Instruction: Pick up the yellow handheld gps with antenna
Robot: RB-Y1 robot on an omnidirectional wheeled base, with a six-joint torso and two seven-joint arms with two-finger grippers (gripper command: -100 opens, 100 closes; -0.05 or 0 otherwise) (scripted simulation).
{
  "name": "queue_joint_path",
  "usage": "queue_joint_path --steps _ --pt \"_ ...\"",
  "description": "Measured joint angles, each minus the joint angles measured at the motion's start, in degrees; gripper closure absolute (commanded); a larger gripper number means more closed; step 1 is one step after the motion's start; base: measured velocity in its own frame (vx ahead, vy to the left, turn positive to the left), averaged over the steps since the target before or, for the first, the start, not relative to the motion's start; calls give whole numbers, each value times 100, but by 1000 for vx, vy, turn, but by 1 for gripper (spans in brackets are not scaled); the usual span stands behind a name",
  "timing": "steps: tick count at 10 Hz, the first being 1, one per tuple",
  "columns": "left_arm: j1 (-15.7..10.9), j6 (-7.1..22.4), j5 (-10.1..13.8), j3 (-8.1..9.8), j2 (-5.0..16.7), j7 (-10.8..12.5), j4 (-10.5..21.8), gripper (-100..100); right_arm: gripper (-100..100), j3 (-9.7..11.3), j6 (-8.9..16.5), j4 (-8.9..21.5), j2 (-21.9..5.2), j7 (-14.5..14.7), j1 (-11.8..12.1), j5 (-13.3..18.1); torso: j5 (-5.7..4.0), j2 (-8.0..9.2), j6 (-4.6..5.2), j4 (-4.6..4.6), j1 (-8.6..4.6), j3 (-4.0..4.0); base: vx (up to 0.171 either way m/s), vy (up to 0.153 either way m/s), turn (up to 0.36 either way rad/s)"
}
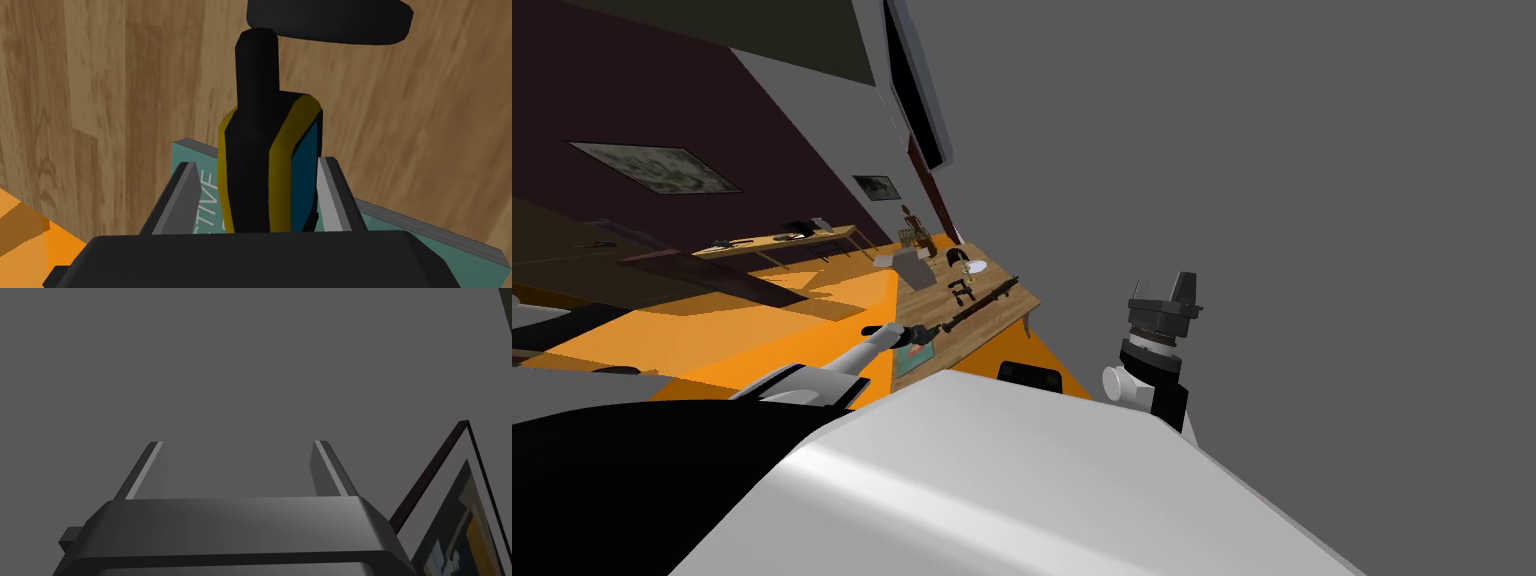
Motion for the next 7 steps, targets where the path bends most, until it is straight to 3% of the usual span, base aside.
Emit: queue_joint_path --steps 3,4,5,7 --pt "-1 4 0 0 2 0 0 100 0 0 0 0 0 0 0 0 -1 14 -1 4 -6 9 0 0 0" --pt "-1 4 0 0 2 0 0 0 0 0 0 0 0 0 0 0 -2 16 -1 4 -6 10 0 0 0" --pt "-1 4 0 0 2 0 0 100 0 0 0 0 0 0 0 0 -1 16 -1 4 -6 10 -47 -8 -229" --pt "-89 14 -36 155 8 -66 274 100 0 1 1 1 0 0 -3 0 7 38 33 14 -6 24 -154 -3 -362"
